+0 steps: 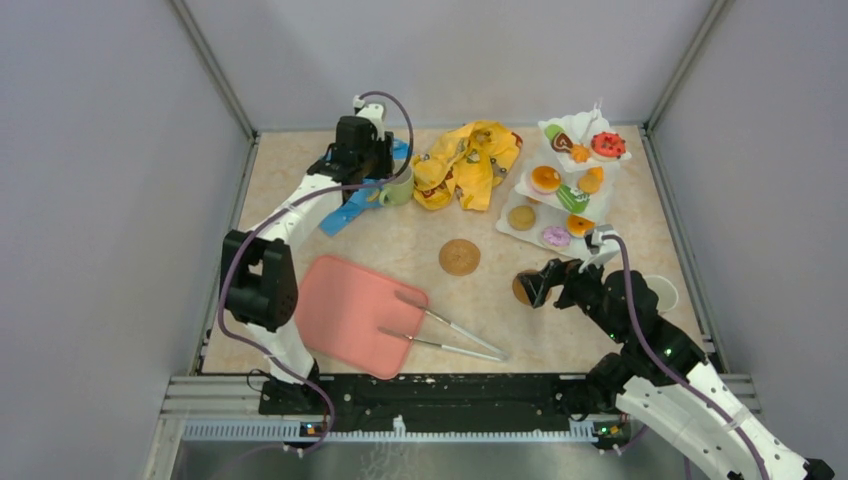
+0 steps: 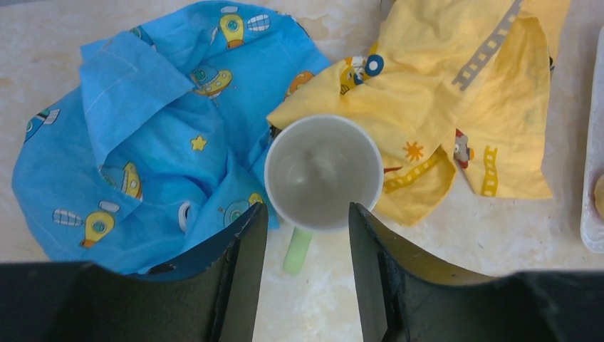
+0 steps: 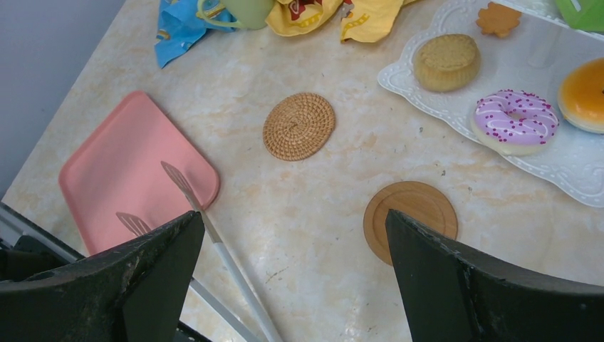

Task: Serve the afternoon tea
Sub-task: Pick up the cup at the center of the board.

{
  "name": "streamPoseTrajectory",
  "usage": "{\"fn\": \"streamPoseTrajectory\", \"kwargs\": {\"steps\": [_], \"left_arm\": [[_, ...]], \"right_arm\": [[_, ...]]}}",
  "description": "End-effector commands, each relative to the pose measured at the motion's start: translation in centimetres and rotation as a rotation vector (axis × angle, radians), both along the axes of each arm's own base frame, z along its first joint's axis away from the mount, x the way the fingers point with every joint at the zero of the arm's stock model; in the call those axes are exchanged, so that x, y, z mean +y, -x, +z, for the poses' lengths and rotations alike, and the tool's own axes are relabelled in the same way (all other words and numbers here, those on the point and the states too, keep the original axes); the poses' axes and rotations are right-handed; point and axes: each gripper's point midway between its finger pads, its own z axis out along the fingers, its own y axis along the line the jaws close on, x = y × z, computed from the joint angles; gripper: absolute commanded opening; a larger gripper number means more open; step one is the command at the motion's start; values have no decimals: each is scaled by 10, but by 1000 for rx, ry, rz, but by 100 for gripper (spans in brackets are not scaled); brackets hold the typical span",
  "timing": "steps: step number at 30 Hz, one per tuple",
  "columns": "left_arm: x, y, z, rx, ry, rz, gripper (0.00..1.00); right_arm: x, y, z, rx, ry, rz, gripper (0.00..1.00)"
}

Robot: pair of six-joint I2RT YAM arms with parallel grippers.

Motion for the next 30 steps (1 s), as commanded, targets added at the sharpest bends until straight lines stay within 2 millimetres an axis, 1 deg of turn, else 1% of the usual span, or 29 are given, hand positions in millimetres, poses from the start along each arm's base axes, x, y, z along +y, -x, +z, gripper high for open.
{"fn": "streamPoseTrajectory", "kwargs": {"steps": [1, 3, 7, 13, 18, 20, 24, 27, 30], "left_arm": [[-8, -23, 7, -15, 37, 29, 52], [-6, -29, 2, -6, 25, 47, 49], [4, -37, -9, 12, -26, 100, 47], [6, -38, -31, 52, -71, 88, 47], [-2, -39, -48, 89, -61, 56, 47], [0, -40, -51, 101, -64, 70, 45], [0, -43, -51, 92, -60, 72, 34], [-1, -44, -54, 100, -60, 67, 32], [-1, -43, -60, 115, -65, 69, 25]], "right_arm": [[3, -5, 14, -39, -26, -2, 99], [3, -5, 14, -38, -24, -1, 99], [4, -4, 14, -36, -24, 5, 99], [4, -4, 15, -41, -25, 10, 99], [5, -4, 14, -39, -25, 16, 99], [6, -3, 14, -39, -25, 22, 99], [7, -3, 14, -39, -24, 25, 99], [7, -4, 12, -35, -19, 26, 99], [7, -4, 12, -35, -16, 26, 99]]}}
